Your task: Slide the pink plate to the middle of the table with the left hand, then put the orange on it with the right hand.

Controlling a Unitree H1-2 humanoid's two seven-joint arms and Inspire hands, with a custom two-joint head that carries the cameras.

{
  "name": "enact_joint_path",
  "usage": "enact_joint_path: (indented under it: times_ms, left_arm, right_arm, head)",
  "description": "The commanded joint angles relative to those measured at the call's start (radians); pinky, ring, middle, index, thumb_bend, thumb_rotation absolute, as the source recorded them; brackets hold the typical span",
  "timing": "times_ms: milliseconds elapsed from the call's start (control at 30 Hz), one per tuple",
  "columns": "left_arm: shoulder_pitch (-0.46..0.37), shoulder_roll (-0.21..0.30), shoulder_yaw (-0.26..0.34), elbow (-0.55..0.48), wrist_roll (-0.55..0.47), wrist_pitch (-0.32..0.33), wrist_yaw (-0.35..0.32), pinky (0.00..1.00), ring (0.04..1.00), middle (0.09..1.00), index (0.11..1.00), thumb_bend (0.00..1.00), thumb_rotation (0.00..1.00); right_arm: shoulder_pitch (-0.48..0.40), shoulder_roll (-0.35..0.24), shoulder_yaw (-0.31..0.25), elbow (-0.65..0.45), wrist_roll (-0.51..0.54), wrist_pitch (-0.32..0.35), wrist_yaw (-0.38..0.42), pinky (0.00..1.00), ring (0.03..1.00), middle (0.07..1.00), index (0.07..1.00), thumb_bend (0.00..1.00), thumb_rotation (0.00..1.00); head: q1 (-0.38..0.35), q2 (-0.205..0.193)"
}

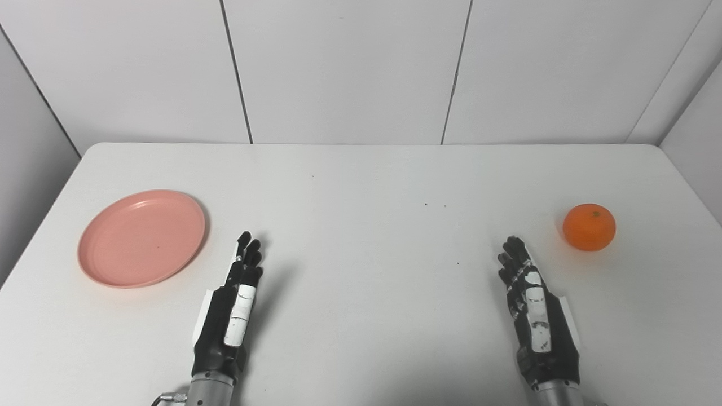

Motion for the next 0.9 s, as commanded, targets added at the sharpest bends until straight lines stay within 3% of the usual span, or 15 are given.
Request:
enact_joint_path:
  times_ms: [0,400,867]
  left_arm:
    - [0.158,0.021,0.009,-0.016,-0.008,0.000,-0.001,1.00,1.000,1.000,1.000,0.84,0.93]
    - [0.160,0.022,0.003,-0.016,0.001,0.002,-0.001,1.00,1.000,1.000,1.000,0.85,0.93]
    - [0.161,0.001,-0.014,0.014,0.033,-0.029,0.021,1.00,1.000,1.000,1.000,0.91,0.92]
  right_arm:
    - [0.020,-0.006,0.007,-0.009,0.002,-0.002,0.020,1.00,0.959,0.953,0.923,0.83,0.94]
    - [0.022,-0.010,0.007,-0.011,0.007,0.001,0.022,1.00,0.958,0.951,0.921,0.83,0.95]
    - [0.040,-0.038,-0.011,0.012,0.047,-0.026,0.052,1.00,0.973,0.967,0.937,0.81,0.97]
  head:
    - [0.001,0.001]
    - [0.011,-0.004]
    - [0.125,-0.071]
